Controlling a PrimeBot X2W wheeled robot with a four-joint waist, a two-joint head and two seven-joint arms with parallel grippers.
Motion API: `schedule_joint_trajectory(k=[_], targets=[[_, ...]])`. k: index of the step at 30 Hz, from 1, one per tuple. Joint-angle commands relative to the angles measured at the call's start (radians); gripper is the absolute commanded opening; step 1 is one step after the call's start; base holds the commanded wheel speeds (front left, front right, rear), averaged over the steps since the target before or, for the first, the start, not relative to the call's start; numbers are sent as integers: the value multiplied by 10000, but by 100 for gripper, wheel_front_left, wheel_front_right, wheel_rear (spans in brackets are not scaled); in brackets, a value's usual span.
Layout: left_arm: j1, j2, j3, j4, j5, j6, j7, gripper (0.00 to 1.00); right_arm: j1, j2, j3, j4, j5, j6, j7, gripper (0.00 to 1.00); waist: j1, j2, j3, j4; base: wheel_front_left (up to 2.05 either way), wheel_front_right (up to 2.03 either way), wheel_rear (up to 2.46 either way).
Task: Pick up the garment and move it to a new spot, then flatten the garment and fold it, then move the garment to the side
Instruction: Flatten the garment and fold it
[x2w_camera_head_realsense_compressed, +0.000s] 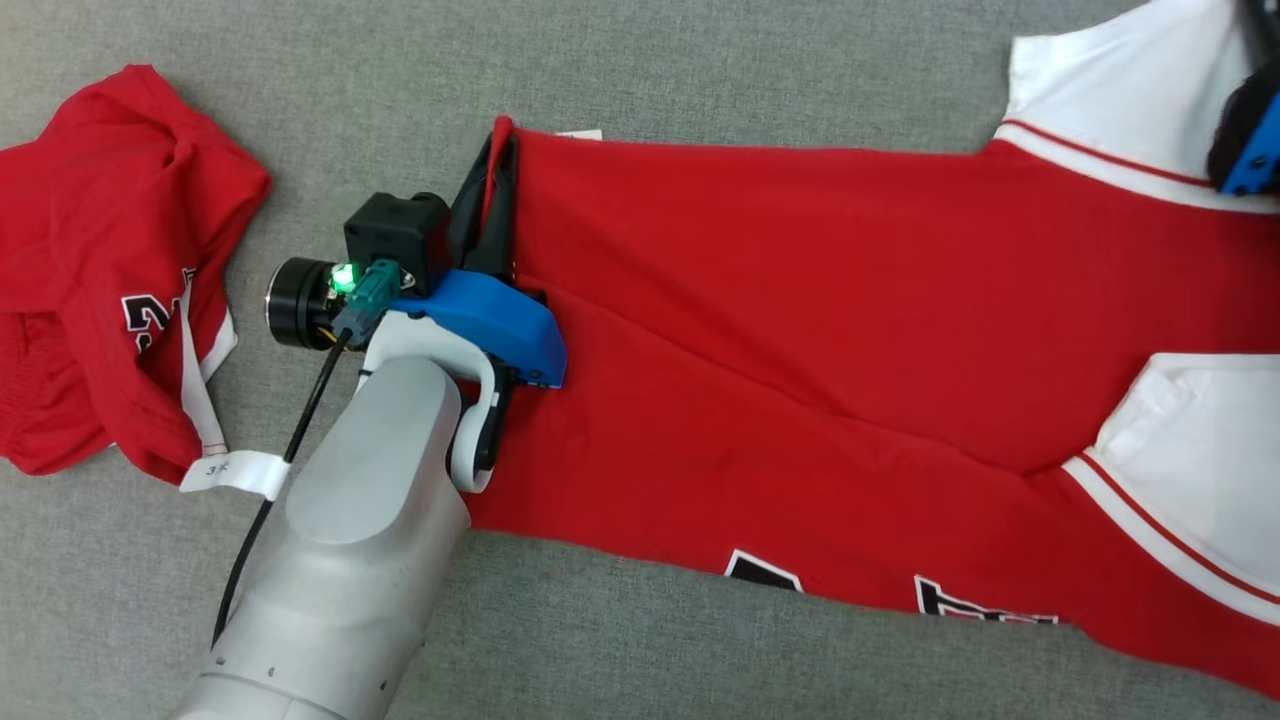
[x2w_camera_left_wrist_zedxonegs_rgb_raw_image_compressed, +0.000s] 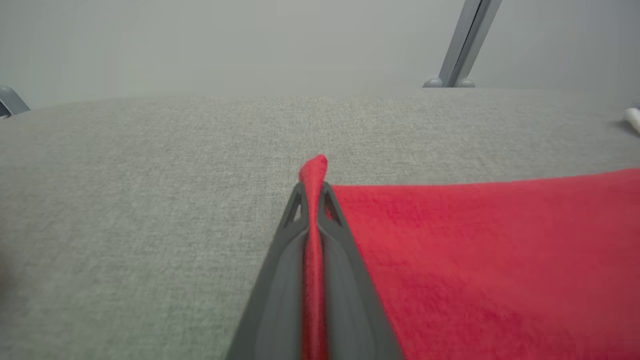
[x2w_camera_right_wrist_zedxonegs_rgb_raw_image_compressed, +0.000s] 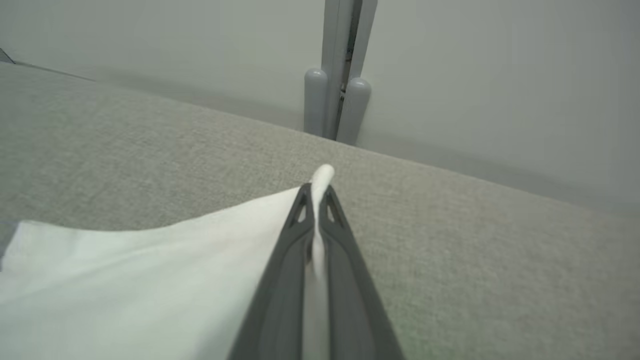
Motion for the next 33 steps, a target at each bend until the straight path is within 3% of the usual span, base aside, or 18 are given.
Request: schedule_joint_trajectory(k=[1, 6, 10, 13, 23, 33], targets=[[-110, -17, 138, -147, 94, 88, -23, 0, -323, -104, -99, 114, -201, -6, -482, 0, 0, 0, -37, -37, 0, 0, 0], [219, -5, 702, -611, 476, 139, -23, 0, -468, 192, -578, 527, -419, -6, -2021, 0, 0, 0, -289, -302, 0, 0, 0], [523, 48, 1209, -951, 896, 7, -24, 0, -205, 428, -850, 228, -376, -6, -2315, 0, 0, 0, -572, -647, 0, 0, 0], [828, 121, 1557, -1087, 1174, -99, -24, 0, 372, 544, -1176, -779, -248, -6, -2341, 0, 0, 0, -835, -943, 0, 0, 0], [2371, 417, 2582, -1120, 1899, -396, -24, 0, 4747, 1237, -2325, -4148, 67, -5, -2344, 0, 0, 0, -2145, -1907, 0, 0, 0], [3998, 363, 3112, -1104, 2325, -650, -24, 0, 7855, 2365, -3412, -4988, 94, -5, -2344, 0, 0, 0, -3052, -2338, 0, 0, 0]])
